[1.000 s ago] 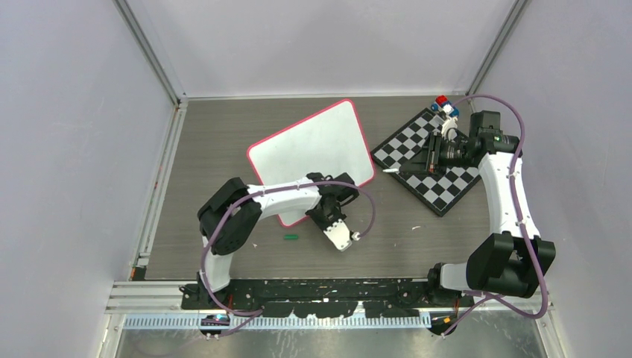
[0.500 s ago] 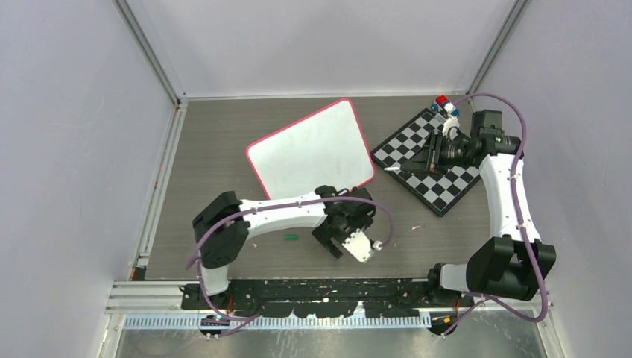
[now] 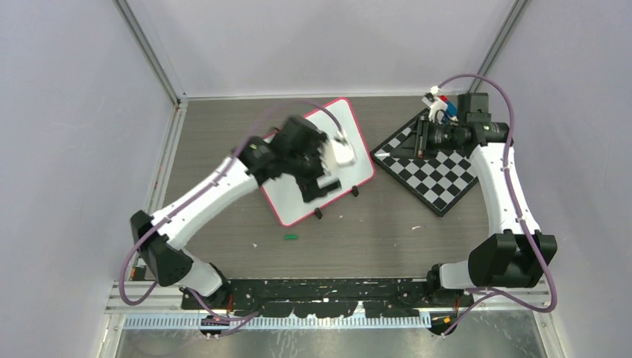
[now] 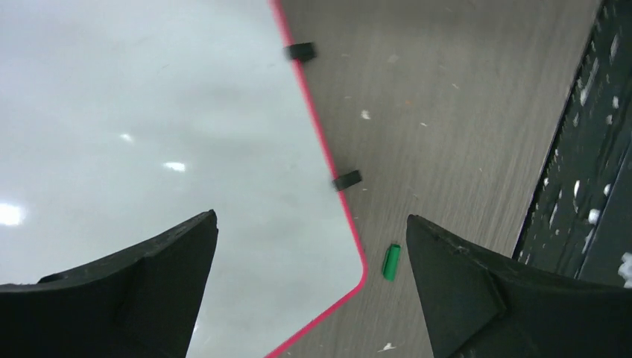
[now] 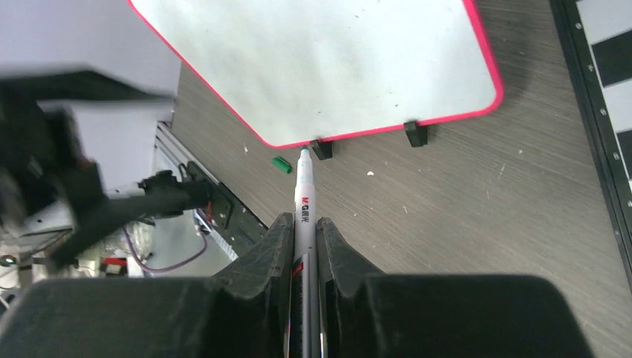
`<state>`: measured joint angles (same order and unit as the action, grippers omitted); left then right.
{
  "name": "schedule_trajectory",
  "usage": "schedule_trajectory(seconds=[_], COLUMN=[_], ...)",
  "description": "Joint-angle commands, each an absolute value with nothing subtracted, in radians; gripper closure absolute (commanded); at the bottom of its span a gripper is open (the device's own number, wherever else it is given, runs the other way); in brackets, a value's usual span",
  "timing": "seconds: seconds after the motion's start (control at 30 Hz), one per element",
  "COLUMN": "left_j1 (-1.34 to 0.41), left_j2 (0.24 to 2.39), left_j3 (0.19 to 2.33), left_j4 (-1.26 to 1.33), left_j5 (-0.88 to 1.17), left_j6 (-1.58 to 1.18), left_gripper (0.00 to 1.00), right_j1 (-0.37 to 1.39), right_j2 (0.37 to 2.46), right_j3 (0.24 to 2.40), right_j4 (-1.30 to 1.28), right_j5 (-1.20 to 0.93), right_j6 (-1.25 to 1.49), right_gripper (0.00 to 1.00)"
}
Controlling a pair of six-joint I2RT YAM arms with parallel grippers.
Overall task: Write a sentence on the whiteboard
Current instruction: Move the whiteboard stand to the center of the board.
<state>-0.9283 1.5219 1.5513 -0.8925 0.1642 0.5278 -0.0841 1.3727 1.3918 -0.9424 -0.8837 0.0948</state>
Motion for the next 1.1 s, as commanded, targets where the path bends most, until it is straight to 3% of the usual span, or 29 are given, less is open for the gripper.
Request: schedule_trajectory(seconds=[0.0,0.27,0.4,0.8,1.07], left_j1=[-0.624,-0.153,-0.04,-0.032,-0.123], left_j2=[1.424,1.324,1.379,1.749,1.872], left_j3=[1.625,1.463,1.444,1.684,1.783], left_j4=[-0.914,-0.808,-0.724,-0.634,-0.699], left_j5=[0.436,0.748,0.879,1.059,1.176], left_j6=[0.223,0.067,0.032,-0.034,0.049], left_gripper=[0.0,0.01,0.06,0.23,0.48], right_j1=[0.047,0.296,0.326,0.325,0.325], right_j2=[1.405,1.518,1.555,1.452,1.387], right_j3=[1.483,1.642,1.664,1.591,1.56], right_j4=[-0.863,-0.776,-0.73,-0.8,-0.865], right_j5=[-0.784,-0.659,-0.692,-0.747,-0.756], right_j6=[0.113,0.088,0.126,0.061,0.023], right_gripper=[1.0,1.0,1.0,1.0,1.0])
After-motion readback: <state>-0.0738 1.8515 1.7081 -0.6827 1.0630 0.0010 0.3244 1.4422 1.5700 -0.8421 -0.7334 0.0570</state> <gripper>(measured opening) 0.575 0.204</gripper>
